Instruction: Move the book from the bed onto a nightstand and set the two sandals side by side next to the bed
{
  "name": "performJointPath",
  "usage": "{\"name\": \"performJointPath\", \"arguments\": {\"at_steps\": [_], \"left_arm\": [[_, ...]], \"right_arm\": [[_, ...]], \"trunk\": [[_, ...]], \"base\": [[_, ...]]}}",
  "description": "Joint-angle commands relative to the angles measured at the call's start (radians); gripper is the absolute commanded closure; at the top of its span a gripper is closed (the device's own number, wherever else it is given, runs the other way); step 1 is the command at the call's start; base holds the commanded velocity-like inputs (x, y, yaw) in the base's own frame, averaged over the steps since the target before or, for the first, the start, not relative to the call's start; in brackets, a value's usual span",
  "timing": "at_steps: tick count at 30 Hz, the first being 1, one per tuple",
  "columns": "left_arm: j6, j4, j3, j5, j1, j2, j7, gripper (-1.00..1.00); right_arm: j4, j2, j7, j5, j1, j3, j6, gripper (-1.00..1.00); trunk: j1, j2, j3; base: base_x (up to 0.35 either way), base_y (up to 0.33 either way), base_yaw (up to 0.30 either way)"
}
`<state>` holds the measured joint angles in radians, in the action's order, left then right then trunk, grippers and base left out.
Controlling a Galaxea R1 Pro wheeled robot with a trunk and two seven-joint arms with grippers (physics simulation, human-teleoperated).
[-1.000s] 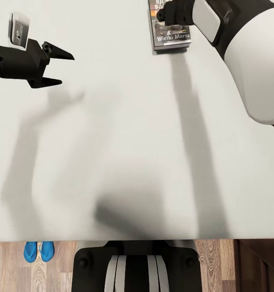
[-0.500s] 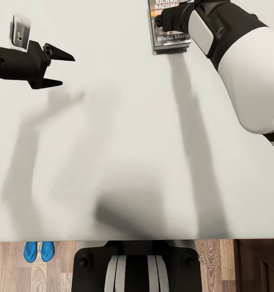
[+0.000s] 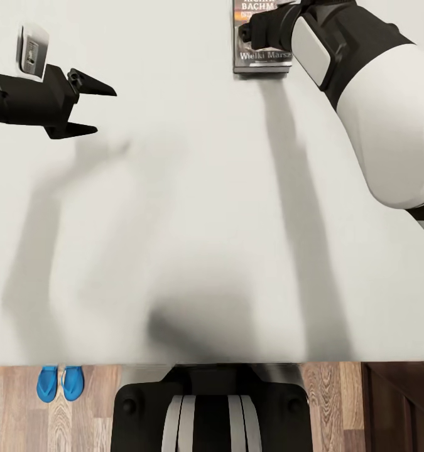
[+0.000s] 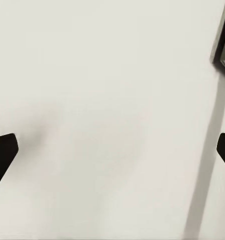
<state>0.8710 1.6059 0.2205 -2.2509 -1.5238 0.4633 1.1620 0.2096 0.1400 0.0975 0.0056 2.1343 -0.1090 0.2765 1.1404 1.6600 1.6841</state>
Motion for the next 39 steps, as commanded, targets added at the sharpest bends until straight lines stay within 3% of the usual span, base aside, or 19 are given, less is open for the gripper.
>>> {"name": "performJointPath", "arguments": {"at_steps": [1, 10, 24, 39], "left_arm": [[0.002, 0.000, 0.000, -0.009, -0.001, 0.001, 0.010, -1.00], [0.002, 0.000, 0.000, -0.009, -0.001, 0.000, 0.010, -1.00], [0.002, 0.001, -0.001, -0.008, -0.001, -0.001, 0.008, -1.00], [0.002, 0.000, 0.000, -0.009, -0.001, -0.002, 0.007, -1.00]], "right_arm": [[-0.059, 0.000, 0.002, -0.002, 0.000, -0.005, 0.006, -1.00], [-0.059, 0.001, 0.002, -0.002, 0.002, -0.007, 0.014, -1.00], [-0.058, 0.001, 0.002, -0.003, 0.015, -0.003, 0.018, -1.00], [-0.056, 0.001, 0.002, -0.003, 0.016, -0.003, 0.018, -1.00]], "trunk": [[0.000, 0.000, 0.000], [0.000, 0.000, 0.000], [0.000, 0.000, 0.000], [0.000, 0.000, 0.000]], "base": [[-0.238, 0.000, 0.000], [-0.241, 0.000, 0.000], [-0.031, -0.002, 0.000], [-0.220, -0.108, 0.000]]}}
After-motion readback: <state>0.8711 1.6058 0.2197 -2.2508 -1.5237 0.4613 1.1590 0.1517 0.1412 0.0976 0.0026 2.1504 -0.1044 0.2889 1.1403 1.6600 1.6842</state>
